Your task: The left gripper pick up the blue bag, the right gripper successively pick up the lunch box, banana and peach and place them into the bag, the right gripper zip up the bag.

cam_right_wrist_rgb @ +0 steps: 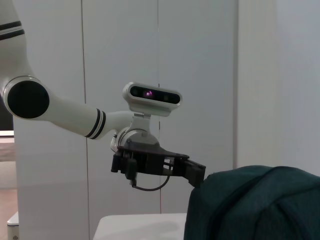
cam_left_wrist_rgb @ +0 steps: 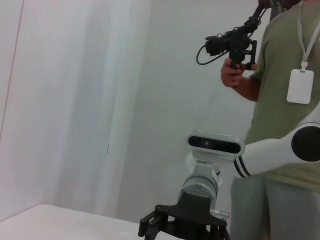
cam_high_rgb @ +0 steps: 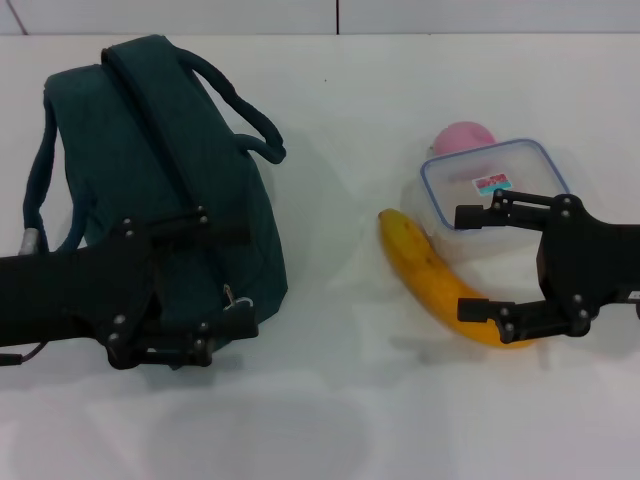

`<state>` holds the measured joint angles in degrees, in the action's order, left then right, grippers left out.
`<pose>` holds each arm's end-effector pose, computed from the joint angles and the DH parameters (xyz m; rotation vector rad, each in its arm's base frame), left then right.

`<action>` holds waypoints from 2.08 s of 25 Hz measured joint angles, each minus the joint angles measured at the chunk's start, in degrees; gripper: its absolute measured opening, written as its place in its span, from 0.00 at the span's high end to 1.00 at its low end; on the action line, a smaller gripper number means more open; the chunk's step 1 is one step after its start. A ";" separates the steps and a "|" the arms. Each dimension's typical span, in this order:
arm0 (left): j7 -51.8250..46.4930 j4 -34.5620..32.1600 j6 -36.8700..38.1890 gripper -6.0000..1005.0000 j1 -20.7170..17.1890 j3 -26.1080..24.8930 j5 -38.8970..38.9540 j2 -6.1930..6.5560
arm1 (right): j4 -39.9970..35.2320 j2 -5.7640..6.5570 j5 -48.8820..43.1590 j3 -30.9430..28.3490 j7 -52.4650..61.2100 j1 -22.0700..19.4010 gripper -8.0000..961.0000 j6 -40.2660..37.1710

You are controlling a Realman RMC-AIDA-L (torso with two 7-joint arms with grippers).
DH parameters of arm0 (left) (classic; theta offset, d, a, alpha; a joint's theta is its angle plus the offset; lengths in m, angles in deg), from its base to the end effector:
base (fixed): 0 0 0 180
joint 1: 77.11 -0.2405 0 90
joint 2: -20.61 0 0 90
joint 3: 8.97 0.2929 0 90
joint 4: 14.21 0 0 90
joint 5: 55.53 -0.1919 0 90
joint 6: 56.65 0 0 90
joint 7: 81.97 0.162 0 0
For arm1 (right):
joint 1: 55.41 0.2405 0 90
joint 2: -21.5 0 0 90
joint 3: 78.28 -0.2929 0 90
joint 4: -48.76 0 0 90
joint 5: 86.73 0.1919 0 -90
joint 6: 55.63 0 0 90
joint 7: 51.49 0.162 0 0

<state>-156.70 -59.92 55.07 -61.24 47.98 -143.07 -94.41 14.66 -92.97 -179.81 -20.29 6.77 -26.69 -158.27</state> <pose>-0.2572 0.2446 0.0143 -2.8369 -0.2991 -1.1941 0.2348 0.3021 -0.0194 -2.8672 -0.0432 1.0251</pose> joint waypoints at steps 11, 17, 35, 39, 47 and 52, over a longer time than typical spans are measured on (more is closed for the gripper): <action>0.16 0.69 -0.11 0.15 -0.04 0.00 -0.08 -0.12 | 0.01 1.02 0.45 -0.17 1.90 0.28 0.11 -0.46; -0.07 0.71 1.13 0.15 -1.52 -2.88 2.98 0.01 | 0.35 1.01 0.53 -0.79 1.92 -0.29 0.11 -0.49; -28.59 -4.56 -14.91 0.18 4.45 -28.33 -4.69 5.30 | 0.72 0.54 1.33 -2.63 1.06 -2.50 0.11 -0.53; -38.18 -11.87 -17.04 0.18 7.42 -28.37 -16.64 5.52 | 0.97 0.47 1.33 -2.92 0.88 -2.67 0.11 -0.57; -63.20 -27.04 -12.43 0.19 12.36 -24.93 -37.05 6.01 | 1.32 0.37 1.71 -3.04 0.85 -2.70 0.11 0.01; -68.19 -37.75 -3.90 0.20 11.25 -22.25 -37.70 5.07 | 1.40 0.36 1.80 -3.06 0.83 -2.60 0.11 1.05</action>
<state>-224.89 -97.66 51.17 -49.99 25.73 -180.77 -89.33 16.06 -92.61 -178.01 -23.35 7.60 -29.29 -157.22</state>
